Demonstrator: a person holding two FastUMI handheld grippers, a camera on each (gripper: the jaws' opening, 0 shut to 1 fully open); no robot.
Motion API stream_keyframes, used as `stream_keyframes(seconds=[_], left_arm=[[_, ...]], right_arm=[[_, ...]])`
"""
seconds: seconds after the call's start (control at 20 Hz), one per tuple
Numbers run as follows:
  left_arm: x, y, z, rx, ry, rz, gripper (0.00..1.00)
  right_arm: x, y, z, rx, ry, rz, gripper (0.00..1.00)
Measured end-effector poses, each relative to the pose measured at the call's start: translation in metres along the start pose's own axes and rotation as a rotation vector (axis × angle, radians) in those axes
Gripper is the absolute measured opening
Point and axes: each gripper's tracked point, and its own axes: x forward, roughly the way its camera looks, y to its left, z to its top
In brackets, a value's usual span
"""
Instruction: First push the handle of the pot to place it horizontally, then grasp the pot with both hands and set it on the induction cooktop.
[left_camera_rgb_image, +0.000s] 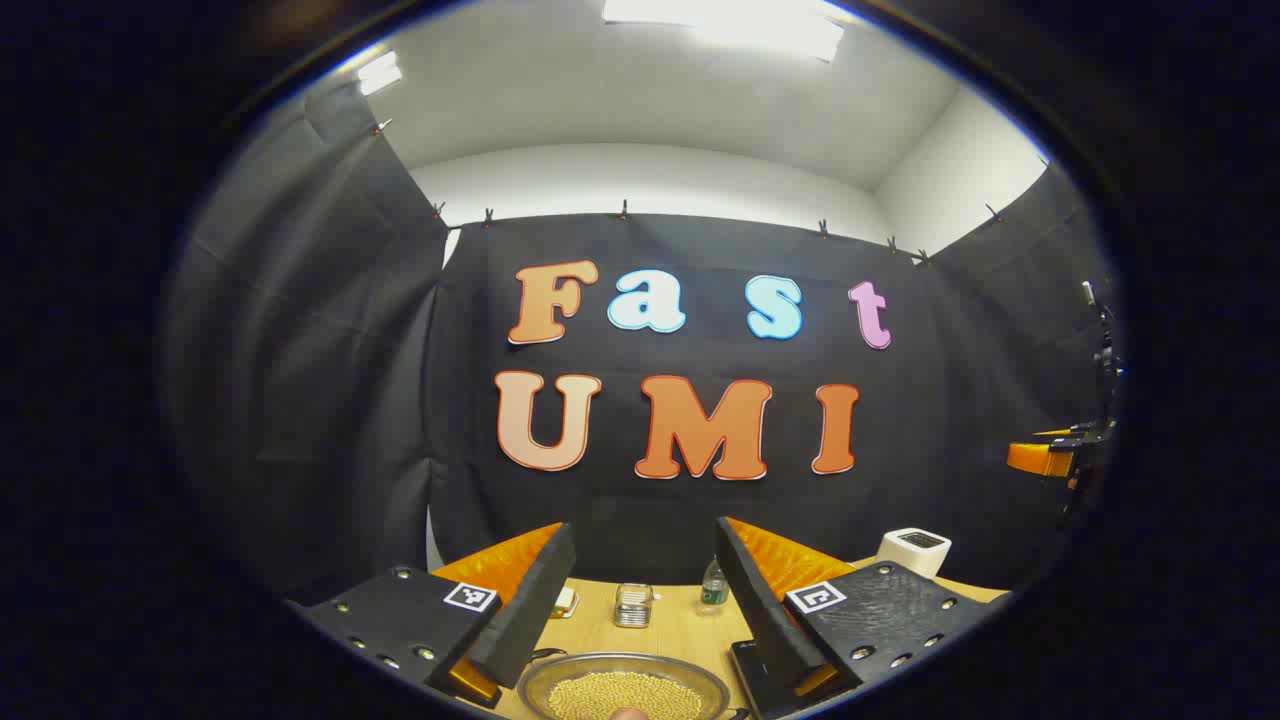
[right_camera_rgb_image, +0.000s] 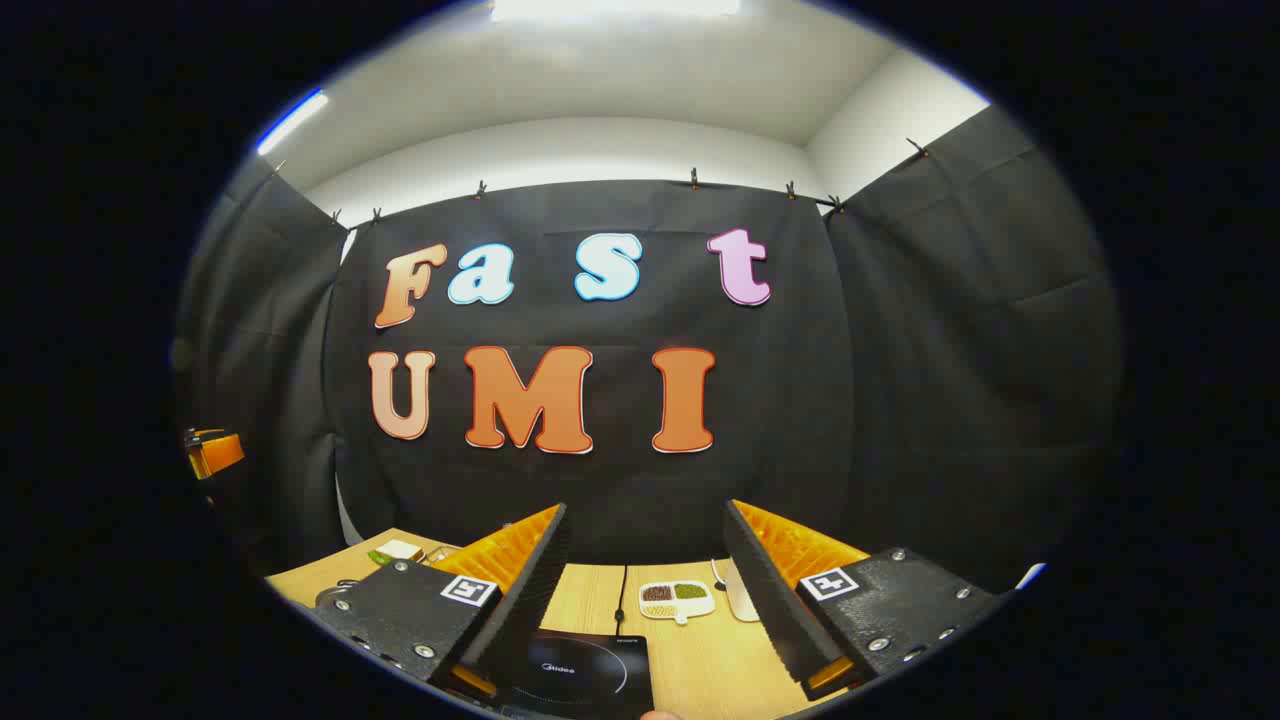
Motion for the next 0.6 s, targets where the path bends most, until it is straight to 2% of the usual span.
stream_keyframes(seconds=[0.2, 0.3, 0.6], left_arm=[[0.002, -0.023, -0.007, -0.047, 0.041, -0.052, 0.92], [0.004, -0.026, -0.007, -0.041, 0.042, -0.06, 0.9], [-0.004, -0.021, 0.001, 0.019, 0.02, -0.036, 0.91]], right_arm=[[-0.009, -0.025, 0.001, -0.015, -0.004, -0.049, 0.95], [-0.016, -0.026, 0.003, -0.013, -0.013, -0.047, 0.95], [-0.029, -0.021, 0.007, -0.022, -0.014, -0.029, 0.95]])
